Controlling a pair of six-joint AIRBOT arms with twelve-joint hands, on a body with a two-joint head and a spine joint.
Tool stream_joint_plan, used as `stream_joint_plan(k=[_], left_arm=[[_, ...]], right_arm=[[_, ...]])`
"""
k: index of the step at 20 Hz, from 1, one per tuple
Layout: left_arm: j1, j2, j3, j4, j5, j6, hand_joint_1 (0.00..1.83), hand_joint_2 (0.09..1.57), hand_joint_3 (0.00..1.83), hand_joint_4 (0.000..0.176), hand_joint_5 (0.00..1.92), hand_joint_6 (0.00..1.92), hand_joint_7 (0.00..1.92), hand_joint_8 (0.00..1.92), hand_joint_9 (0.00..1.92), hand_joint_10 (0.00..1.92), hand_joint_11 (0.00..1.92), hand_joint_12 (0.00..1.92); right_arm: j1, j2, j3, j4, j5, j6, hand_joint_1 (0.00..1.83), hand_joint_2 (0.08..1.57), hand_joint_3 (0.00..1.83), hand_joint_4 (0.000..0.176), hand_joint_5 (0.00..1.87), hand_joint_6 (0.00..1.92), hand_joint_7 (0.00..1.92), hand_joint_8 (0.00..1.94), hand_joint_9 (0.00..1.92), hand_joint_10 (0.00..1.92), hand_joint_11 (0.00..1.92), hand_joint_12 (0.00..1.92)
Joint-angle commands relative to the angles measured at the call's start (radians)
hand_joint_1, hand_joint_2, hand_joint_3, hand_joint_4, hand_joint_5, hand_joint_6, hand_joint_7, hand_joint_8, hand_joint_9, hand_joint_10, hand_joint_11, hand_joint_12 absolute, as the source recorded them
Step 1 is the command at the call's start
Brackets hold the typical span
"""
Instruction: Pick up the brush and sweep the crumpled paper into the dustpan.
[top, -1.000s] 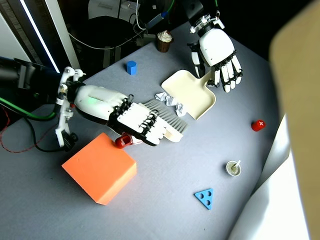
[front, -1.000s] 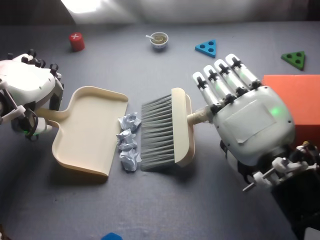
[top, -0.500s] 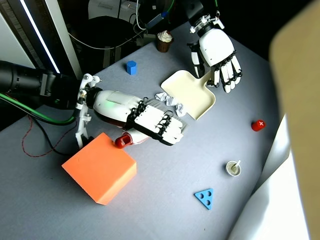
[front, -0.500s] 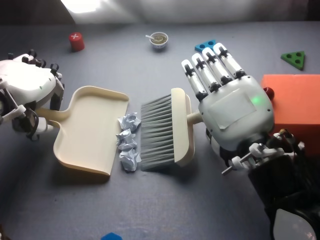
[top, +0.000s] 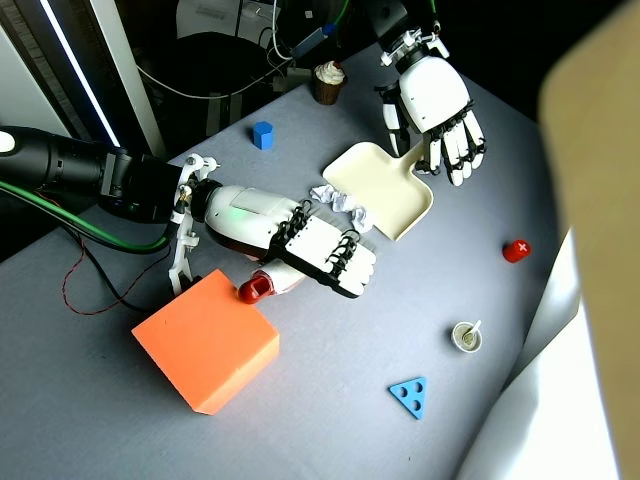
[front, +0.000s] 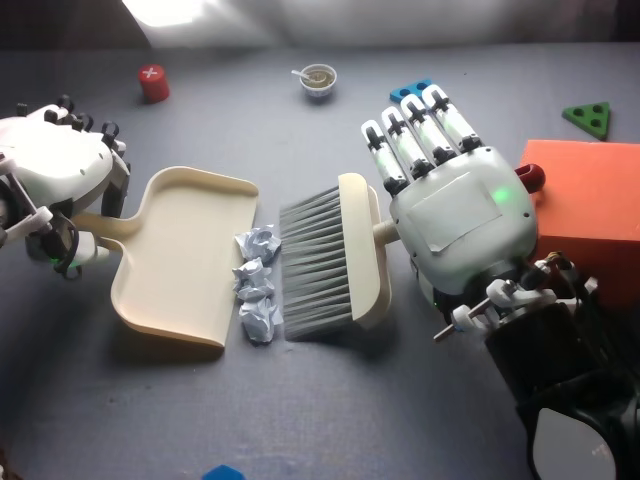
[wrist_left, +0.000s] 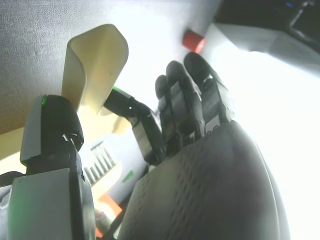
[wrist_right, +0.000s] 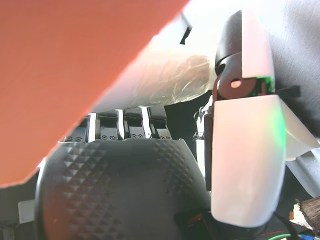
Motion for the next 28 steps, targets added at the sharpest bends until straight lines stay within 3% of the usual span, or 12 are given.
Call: stream_joint_plan(k=[1, 10, 11, 12, 14, 16, 18, 19, 21, 23, 26, 28], left_arm=[[-0.012, 0.000, 0.002, 0.036, -0.092, 0.002, 1.04, 1.20, 0.00, 0.000, 0.83, 1.22, 0.34, 0.00, 0.32, 0.00, 0.00, 0.72], [-0.011, 0.005, 0.010, 0.034, -0.045, 0.013, 1.00, 1.22, 0.00, 0.018, 0.78, 1.29, 0.32, 0.00, 0.30, 0.00, 0.00, 0.69], [-0.011, 0.006, 0.010, 0.034, -0.040, 0.015, 1.00, 1.23, 0.00, 0.009, 0.77, 1.30, 0.32, 0.00, 0.29, 0.00, 0.00, 0.68], [-0.011, 0.008, 0.010, 0.034, -0.034, 0.017, 1.00, 1.22, 0.00, 0.011, 0.78, 1.29, 0.33, 0.00, 0.31, 0.00, 0.00, 0.70], [-0.011, 0.010, 0.010, 0.034, -0.028, 0.019, 0.99, 1.22, 0.00, 0.030, 0.78, 1.29, 0.33, 0.00, 0.30, 0.00, 0.00, 0.70], [-0.011, 0.013, 0.010, 0.034, -0.028, 0.020, 1.00, 1.22, 0.00, 0.018, 0.80, 1.26, 0.34, 0.00, 0.30, 0.01, 0.00, 0.67], [-0.012, 0.015, 0.011, 0.034, -0.022, 0.024, 0.99, 1.22, 0.00, 0.031, 0.79, 1.28, 0.34, 0.00, 0.31, 0.00, 0.00, 0.70], [-0.012, 0.017, 0.011, 0.034, -0.020, 0.024, 1.01, 1.22, 0.00, 0.001, 0.78, 1.29, 0.33, 0.00, 0.30, 0.00, 0.00, 0.69], [-0.012, 0.018, 0.011, 0.034, -0.021, 0.024, 0.99, 1.22, 0.00, 0.034, 0.79, 1.28, 0.33, 0.00, 0.30, 0.01, 0.00, 0.70], [-0.012, 0.018, 0.011, 0.034, -0.020, 0.025, 1.01, 1.22, 0.00, 0.004, 0.79, 1.28, 0.33, 0.00, 0.30, 0.00, 0.00, 0.72], [-0.012, 0.018, 0.012, 0.034, -0.023, 0.025, 0.95, 1.24, 0.00, 0.078, 0.75, 1.33, 0.31, 0.00, 0.29, 0.01, 0.00, 0.67], [-0.014, 0.018, 0.012, 0.033, -0.024, 0.025, 1.02, 1.21, 0.00, 0.000, 0.80, 1.26, 0.34, 0.01, 0.31, 0.01, 0.00, 0.71]], right_arm=[[-0.004, 0.015, -0.003, -0.069, -0.101, -0.005, 1.04, 0.99, 0.00, 0.000, 0.29, 0.01, 0.30, 0.01, 0.28, 0.01, 0.30, 0.04], [-0.017, 0.029, -0.022, -0.069, -0.101, -0.023, 1.08, 1.08, 0.00, 0.000, 0.79, 0.02, 0.88, 0.01, 0.87, 0.02, 0.58, 0.39], [-0.018, 0.030, -0.024, -0.069, -0.101, -0.025, 1.14, 1.12, 0.00, 0.000, 0.97, 0.73, 1.00, 0.01, 0.97, 0.05, 0.52, 0.72], [-0.019, 0.031, -0.026, -0.070, -0.101, -0.027, 1.16, 1.10, 0.00, 0.000, 1.01, 0.87, 1.11, 0.28, 0.89, 0.68, 0.50, 1.25], [-0.023, 0.035, -0.029, -0.085, -0.101, -0.027, 1.18, 1.07, 0.00, 0.000, 1.09, 0.78, 0.88, 1.69, 0.82, 1.81, 0.64, 1.86], [-0.028, 0.042, -0.035, -0.094, -0.101, -0.027, 1.19, 1.06, 0.00, 0.000, 1.11, 0.79, 0.96, 1.93, 1.05, 1.92, 1.02, 1.92], [-0.032, 0.049, -0.039, -0.106, -0.101, -0.027, 1.43, 1.13, 0.01, 0.000, 0.97, 1.76, 1.08, 1.94, 1.25, 1.92, 1.30, 1.92], [-0.034, 0.054, -0.045, -0.124, -0.101, -0.027, 1.47, 1.15, 0.00, 0.000, 0.99, 1.89, 1.09, 1.94, 1.28, 1.92, 1.35, 1.92], [-0.036, 0.063, -0.061, -0.151, -0.101, -0.027, 1.49, 1.20, 0.01, 0.000, 0.88, 1.92, 1.00, 1.94, 1.31, 1.92, 1.42, 1.92], [-0.029, 0.074, -0.083, -0.151, -0.097, -0.037, 1.54, 1.21, 0.01, 0.000, 0.86, 1.92, 0.92, 1.94, 1.29, 1.92, 1.41, 1.92], [-0.008, 0.094, -0.118, -0.151, -0.075, -0.099, 1.54, 1.20, 0.00, 0.000, 0.84, 1.92, 0.89, 1.94, 1.22, 1.92, 1.36, 1.92], [0.031, 0.119, -0.152, -0.140, -0.043, -0.219, 1.54, 1.22, 0.00, 0.000, 0.81, 1.92, 0.88, 1.94, 1.23, 1.92, 1.34, 1.92]])
